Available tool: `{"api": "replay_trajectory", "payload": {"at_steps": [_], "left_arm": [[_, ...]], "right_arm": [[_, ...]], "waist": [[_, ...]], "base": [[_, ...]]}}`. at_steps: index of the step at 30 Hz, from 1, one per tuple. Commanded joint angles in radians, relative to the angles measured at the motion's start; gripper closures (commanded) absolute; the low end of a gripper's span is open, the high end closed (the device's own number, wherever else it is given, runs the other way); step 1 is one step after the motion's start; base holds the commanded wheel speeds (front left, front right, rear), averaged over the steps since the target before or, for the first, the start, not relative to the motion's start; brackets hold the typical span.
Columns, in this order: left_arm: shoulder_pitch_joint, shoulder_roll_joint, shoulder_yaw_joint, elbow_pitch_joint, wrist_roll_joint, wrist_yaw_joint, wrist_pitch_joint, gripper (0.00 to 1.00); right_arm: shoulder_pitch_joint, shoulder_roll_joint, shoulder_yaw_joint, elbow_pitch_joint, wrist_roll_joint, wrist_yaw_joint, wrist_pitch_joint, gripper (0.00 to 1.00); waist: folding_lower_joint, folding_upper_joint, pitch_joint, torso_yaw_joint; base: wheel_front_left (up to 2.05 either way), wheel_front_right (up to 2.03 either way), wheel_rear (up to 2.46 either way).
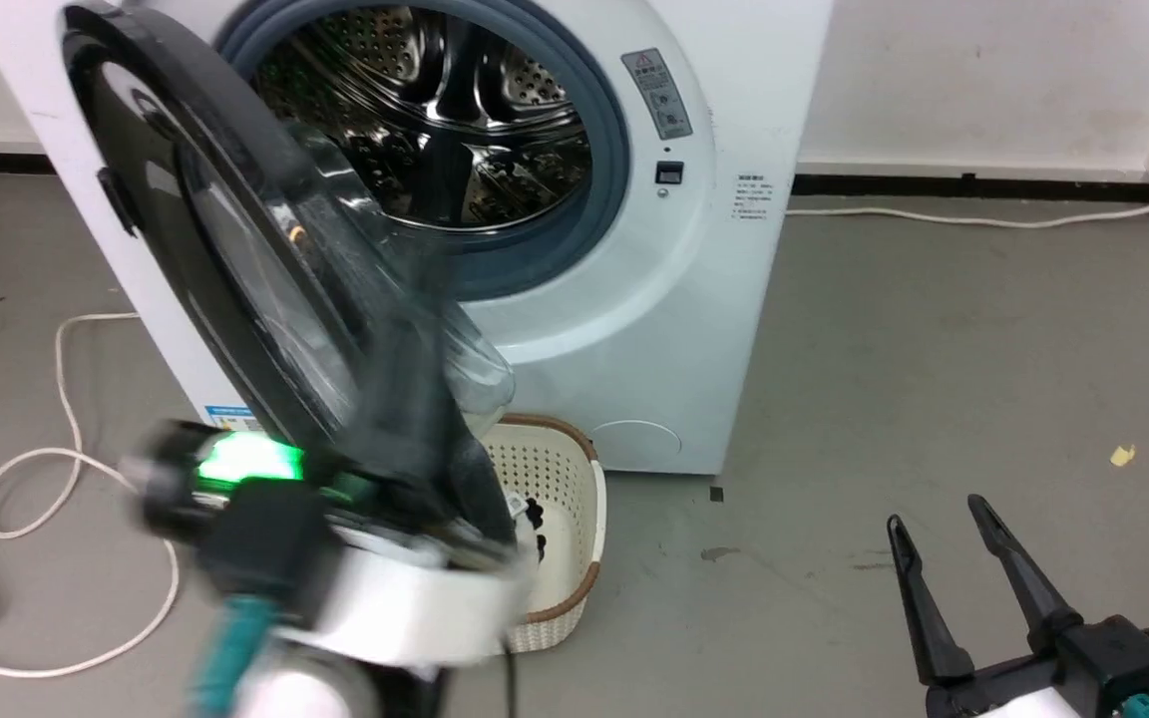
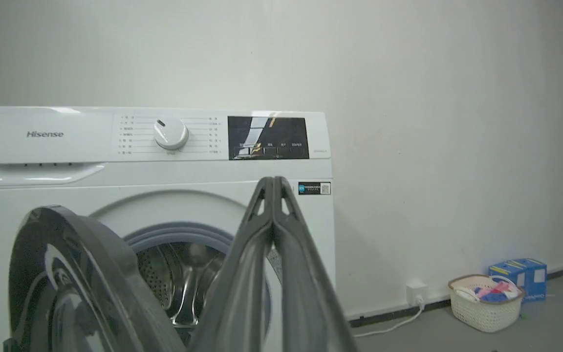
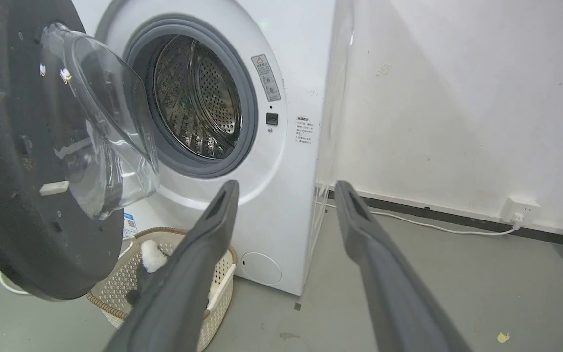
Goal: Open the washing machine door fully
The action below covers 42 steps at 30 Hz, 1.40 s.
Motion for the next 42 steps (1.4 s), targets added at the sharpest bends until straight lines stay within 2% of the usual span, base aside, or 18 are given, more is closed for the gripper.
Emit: {"api": "replay_trajectory", "payload": {"at_steps": [1,6,10,11,15,22,24,26,27,28,29,31,32,34,39,42], "left_arm": [[0.029,0.003,-0.042,0.026,0.002,-0.004,0.021,1.00],[0.093,-0.001,-0.178,0.123,-0.037,0.003,0.073,1.00],[0.120,-0.002,-0.225,0.228,-0.051,0.025,0.085,1.00],[0.122,-0.002,-0.223,0.308,-0.057,0.048,0.079,1.00],[0.107,-0.002,-0.184,0.400,-0.080,0.076,0.040,1.00],[0.084,0.010,-0.122,0.475,-0.107,0.097,-0.006,1.00],[0.086,0.016,-0.112,0.482,-0.114,0.098,-0.014,1.00],[0.102,0.024,-0.114,0.488,-0.122,0.092,-0.017,1.00],[0.102,0.024,-0.114,0.488,-0.122,0.092,-0.017,1.00],[0.119,0.029,-0.113,0.480,-0.128,0.093,-0.017,1.00],[0.119,0.029,-0.113,0.480,-0.128,0.093,-0.017,1.00],[0.169,0.052,-0.094,0.439,-0.149,0.100,-0.008,1.00],[0.169,0.052,-0.094,0.439,-0.149,0.100,-0.008,1.00],[0.189,0.075,-0.074,0.414,-0.155,0.109,0.003,1.00],[0.204,0.102,-0.024,0.384,-0.174,0.132,0.019,1.00],[0.209,0.108,0.011,0.375,-0.188,0.150,0.015,1.00]], "right_arm": [[-0.005,0.004,-0.004,-0.001,0.007,0.001,-0.004,0.00],[-0.017,0.004,-0.006,0.001,0.016,0.001,-0.004,0.00],[-0.025,0.004,-0.012,0.000,0.027,0.001,-0.004,0.00],[-0.028,0.004,-0.012,0.001,0.031,0.001,-0.004,0.00],[-0.033,0.004,-0.014,0.002,0.034,0.001,-0.005,0.00],[-0.028,0.004,-0.019,0.008,0.038,0.001,-0.005,0.00],[-0.023,0.004,-0.022,0.012,0.040,0.001,-0.005,0.00],[-0.005,0.004,-0.035,0.018,0.046,0.001,-0.005,0.00],[-0.005,0.004,-0.035,0.018,0.046,0.001,-0.005,0.00],[0.007,0.004,-0.034,0.024,0.046,0.001,-0.005,0.00],[0.007,0.004,-0.034,0.024,0.046,0.001,-0.005,0.00],[0.018,0.004,-0.029,0.030,0.056,0.001,-0.005,0.00],[0.018,0.004,-0.029,0.030,0.056,0.001,-0.005,0.00],[0.019,0.004,-0.021,0.032,0.057,0.001,-0.005,0.00],[0.011,0.004,-0.005,0.040,0.052,0.001,-0.005,0.00],[0.002,0.004,0.001,0.045,0.048,0.001,-0.005,0.00]], "waist": [[0.0000,-0.0001,0.009,-0.007],[0.0000,-0.0001,0.028,-0.021],[0.0000,-0.0001,0.044,-0.026],[0.0000,-0.0001,0.054,-0.026],[0.0000,-0.0001,0.063,-0.022],[0.0000,-0.0001,0.063,0.008],[0.0000,-0.0001,0.056,0.028],[0.0000,-0.0001,0.033,0.079],[0.0000,-0.0001,0.033,0.079],[0.0000,-0.0001,0.017,0.113],[0.0000,-0.0001,0.017,0.113],[0.0000,-0.0001,-0.015,0.212],[0.0000,-0.0001,-0.015,0.212],[0.0000,-0.0001,-0.019,0.267],[0.0000,-0.0001,-0.003,0.335],[0.0000,-0.0001,0.009,0.349]], "base": [[0.00,0.00,0.00],[0.00,0.00,0.00],[0.00,0.00,0.00],[0.00,0.00,0.00],[0.00,0.00,0.00],[0.00,0.00,0.00],[0.00,0.00,0.00],[0.00,0.00,0.00],[0.00,0.00,0.00],[0.00,0.00,0.00],[0.00,0.00,0.00],[0.00,0.00,0.00],[0.00,0.00,0.00],[0.00,0.00,0.00],[0.00,0.00,0.00],[0.00,0.00,0.00]]}}
